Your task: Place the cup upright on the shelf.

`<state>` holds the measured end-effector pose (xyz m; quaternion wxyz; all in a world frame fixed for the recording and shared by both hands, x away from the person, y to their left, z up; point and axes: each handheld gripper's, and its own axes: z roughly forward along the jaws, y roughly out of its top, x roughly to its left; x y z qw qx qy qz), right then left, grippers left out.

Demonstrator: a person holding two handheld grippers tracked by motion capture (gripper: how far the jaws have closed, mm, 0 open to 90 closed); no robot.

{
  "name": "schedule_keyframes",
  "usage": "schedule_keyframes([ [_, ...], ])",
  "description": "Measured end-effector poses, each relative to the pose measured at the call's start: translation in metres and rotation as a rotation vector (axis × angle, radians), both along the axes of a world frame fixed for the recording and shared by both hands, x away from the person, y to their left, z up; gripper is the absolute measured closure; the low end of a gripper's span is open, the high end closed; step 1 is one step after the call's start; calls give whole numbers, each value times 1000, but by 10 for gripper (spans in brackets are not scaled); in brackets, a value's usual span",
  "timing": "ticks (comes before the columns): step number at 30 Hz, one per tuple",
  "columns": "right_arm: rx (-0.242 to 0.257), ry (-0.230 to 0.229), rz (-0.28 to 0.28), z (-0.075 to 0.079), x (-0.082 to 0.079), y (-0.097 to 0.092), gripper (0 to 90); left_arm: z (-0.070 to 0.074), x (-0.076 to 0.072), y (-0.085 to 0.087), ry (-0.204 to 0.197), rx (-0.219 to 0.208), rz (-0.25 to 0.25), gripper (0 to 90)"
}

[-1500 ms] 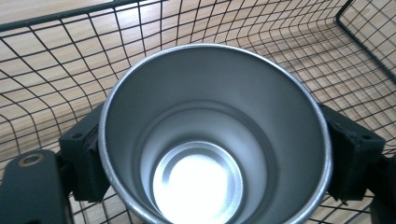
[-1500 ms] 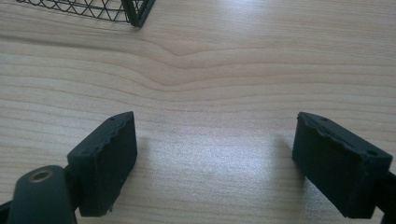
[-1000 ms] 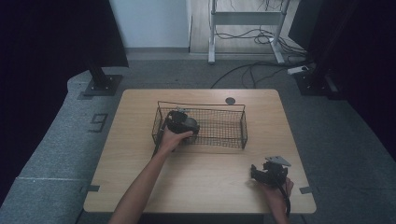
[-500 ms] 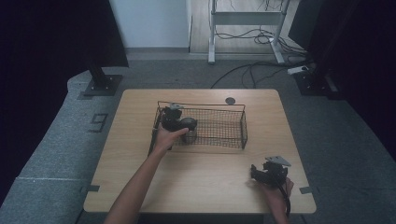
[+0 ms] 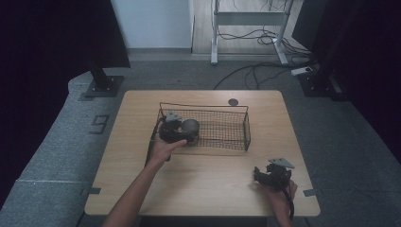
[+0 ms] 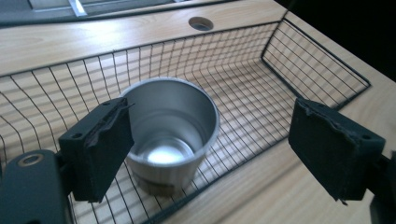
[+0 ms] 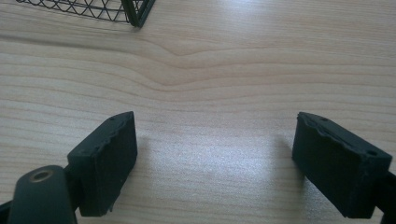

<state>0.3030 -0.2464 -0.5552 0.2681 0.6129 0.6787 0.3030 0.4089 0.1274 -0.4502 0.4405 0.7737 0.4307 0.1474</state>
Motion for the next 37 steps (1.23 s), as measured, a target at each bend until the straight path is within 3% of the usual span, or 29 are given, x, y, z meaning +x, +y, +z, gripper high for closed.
schedule_keyframes([
  [2,3,2,-3,0,0,0,138,-5,-11,6,-3,-14,0,142],
  [15,1,1,-1,0,0,0,138,-26,-56,30,-24,-7,-15,145],
  [20,1,1,-1,0,0,0,138,-39,-73,36,-15,8,-22,144],
  [23,1,1,-1,0,0,0,138,-49,-84,41,11,-8,-34,145],
  [30,1,0,-1,0,0,0,138,-60,-94,50,26,-59,-35,145],
  [32,1,1,-1,0,0,0,138,-60,-93,50,25,-37,-36,146],
  [37,2,2,-2,0,0,0,138,-61,-94,50,27,-37,-39,147],
])
